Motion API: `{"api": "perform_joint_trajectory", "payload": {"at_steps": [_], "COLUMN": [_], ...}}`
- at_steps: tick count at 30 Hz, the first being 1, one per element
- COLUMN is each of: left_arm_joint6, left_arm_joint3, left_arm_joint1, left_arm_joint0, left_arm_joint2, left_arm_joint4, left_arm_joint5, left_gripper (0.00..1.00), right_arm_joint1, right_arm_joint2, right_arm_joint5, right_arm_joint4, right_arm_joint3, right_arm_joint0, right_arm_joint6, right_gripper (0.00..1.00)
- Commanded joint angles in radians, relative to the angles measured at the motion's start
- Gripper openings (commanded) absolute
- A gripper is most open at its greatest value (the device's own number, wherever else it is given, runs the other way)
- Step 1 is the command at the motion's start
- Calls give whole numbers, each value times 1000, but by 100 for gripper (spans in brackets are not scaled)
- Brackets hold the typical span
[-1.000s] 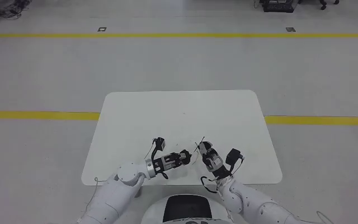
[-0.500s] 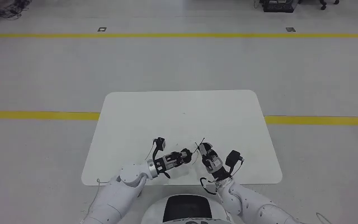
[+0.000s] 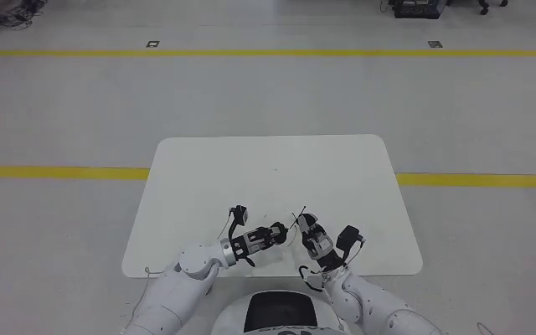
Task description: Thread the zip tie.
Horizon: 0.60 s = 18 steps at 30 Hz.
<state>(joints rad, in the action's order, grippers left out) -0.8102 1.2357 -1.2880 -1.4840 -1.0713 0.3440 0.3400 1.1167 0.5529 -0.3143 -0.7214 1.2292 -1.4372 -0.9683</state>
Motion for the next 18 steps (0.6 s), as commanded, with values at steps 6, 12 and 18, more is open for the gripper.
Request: {"api": "perform_joint_trajectory", "payload": {"at_steps": [6, 12, 18], "left_arm_joint6": [0, 0, 0], "left_arm_joint3": [0, 0, 0], "left_arm_joint1": [0, 0, 0], "left_arm_joint0": [0, 0, 0], "left_arm_joint2": [0, 0, 0], "left_arm_joint4": [0, 0, 0], "left_arm_joint5": [0, 0, 0], "left_gripper": [0, 0, 0], "right_arm_joint1": [10, 20, 29], "right_arm_joint2": [30, 53, 74], "right_arm_joint5": [-11, -20, -26], "right_arm_joint4": [-20, -34, -48], "right_arm_joint3": [-3, -9, -12], "right_arm_joint0": [-18, -28, -36], "right_arm_joint6": [11, 28, 37], "right_gripper": [0, 0, 0]}}
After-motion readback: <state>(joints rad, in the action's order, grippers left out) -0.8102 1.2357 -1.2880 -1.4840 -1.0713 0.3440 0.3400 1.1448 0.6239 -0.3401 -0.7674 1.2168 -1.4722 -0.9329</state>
